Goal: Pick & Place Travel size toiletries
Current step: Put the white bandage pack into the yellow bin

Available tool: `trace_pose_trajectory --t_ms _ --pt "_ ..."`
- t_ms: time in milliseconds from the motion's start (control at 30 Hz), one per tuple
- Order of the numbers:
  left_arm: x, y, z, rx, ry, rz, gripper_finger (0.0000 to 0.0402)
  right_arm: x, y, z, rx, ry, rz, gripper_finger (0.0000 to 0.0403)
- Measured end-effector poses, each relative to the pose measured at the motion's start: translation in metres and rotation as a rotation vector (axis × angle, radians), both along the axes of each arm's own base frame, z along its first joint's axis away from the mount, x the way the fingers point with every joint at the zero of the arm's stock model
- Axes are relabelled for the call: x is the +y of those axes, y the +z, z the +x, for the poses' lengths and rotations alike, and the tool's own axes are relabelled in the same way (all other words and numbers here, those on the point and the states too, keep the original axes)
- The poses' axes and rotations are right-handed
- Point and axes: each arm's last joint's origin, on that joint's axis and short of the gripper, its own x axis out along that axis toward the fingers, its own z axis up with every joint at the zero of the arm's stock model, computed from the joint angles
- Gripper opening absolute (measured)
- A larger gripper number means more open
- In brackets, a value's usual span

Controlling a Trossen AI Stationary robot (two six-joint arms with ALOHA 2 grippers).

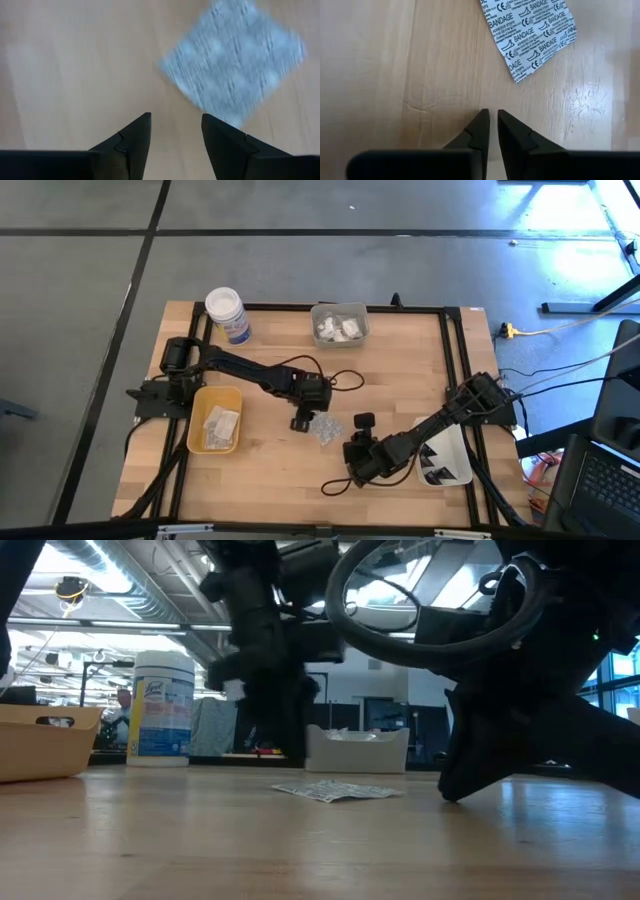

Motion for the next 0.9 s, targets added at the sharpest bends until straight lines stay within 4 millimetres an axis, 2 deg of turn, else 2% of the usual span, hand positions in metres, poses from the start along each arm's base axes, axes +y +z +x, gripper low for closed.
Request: trace_pose_trajectory --t_ms 200,367,633,900 --pt "-0.005 -0.004 -0.015 0.149 -0.073 0.028 0.0173 0.000 0.000 0.000 -0.010 -0.012 0.005 0.0055" --pt "-0.012 -0.011 -0.022 0.181 -0.179 0.073 0.0173 0.000 0.000 0.000 -0.013 -0.016 0.007 0.0064" --pt "-0.021 -0.009 -0.011 0.055 -0.194 0.075 0.0173 0.000 0.000 0.001 -0.017 -0.020 0.012 0.0069" --pt "-0.027 -0.024 -0.007 0.071 -0.228 0.025 0.0173 0.001 0.000 0.001 -0.019 -0.021 0.016 0.0057"
